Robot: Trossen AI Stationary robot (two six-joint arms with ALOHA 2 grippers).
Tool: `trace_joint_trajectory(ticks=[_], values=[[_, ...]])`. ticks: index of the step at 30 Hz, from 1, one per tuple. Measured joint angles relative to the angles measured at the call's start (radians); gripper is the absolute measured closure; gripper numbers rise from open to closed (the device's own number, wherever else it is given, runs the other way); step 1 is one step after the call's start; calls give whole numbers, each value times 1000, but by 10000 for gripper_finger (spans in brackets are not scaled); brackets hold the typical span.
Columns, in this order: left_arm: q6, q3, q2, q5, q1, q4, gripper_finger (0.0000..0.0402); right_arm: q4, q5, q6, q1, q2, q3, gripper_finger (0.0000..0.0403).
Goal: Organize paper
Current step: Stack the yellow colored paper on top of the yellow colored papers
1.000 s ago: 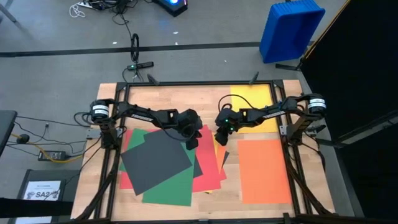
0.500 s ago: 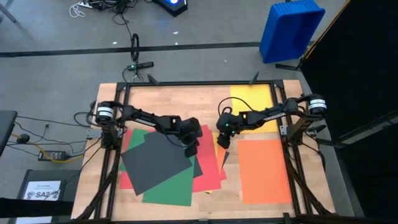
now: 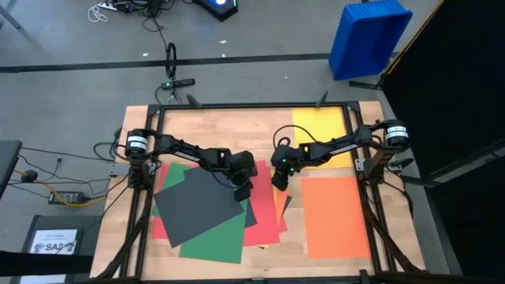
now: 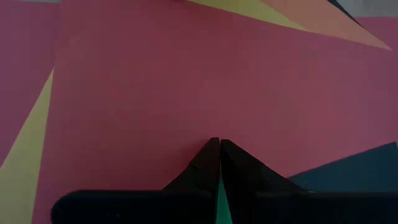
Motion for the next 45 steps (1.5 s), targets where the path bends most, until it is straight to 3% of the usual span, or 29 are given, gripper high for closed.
trace_joint_trajectory(ticks=[10, 24, 33, 45], values=[[0, -1, 1, 1, 0, -2, 402, -4, -278, -21, 0, -7, 29, 213], [-8, -2, 1, 1, 0, -5, 402, -8, -401, 26, 18, -8, 29, 221], [-17, -2, 2, 1, 0, -5, 402, 65, -266, 136, 79, -10, 30, 221], [-18, -3, 2, 5, 0, -2, 402, 68, -218, 230, 69, -12, 4, 224]])
